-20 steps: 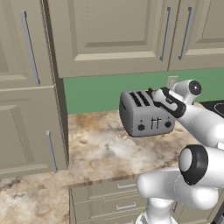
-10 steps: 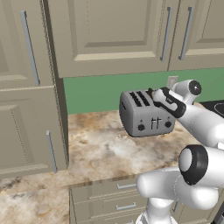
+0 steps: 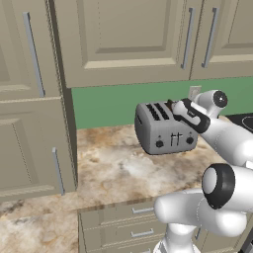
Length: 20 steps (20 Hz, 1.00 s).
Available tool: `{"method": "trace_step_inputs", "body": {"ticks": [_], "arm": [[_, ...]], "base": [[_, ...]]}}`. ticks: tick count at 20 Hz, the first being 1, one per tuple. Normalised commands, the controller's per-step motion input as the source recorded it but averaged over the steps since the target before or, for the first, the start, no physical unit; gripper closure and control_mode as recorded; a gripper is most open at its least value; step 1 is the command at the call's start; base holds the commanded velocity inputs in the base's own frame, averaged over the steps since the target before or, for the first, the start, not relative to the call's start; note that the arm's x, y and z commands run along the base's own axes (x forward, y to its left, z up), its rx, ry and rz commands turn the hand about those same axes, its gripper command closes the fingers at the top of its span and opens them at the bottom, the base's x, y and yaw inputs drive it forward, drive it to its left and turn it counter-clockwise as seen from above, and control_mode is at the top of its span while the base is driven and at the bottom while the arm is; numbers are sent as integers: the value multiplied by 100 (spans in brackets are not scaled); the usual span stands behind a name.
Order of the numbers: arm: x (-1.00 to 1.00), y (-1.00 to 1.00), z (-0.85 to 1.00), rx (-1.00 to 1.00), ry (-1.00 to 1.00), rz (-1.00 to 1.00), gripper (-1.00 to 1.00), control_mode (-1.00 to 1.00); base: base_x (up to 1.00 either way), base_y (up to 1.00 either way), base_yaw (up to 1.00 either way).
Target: Start the toaster. Once the lever pops up, take the bread to the plate on the dining counter.
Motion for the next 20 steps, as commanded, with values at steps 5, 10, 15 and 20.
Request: {"method": "trace_step_inputs", "body": {"ticks": [5,10,15,20], "arm": [[0,0,0,0,0,0,-100,-100],[0,0,0,0,0,0,-100,-100],[1,0,0,0,0,0,-100,-100],[12,0,0,0,0,0,-100,-100]], "base": [[0,0,0],[0,0,0],[0,0,0],[0,0,0]]}}
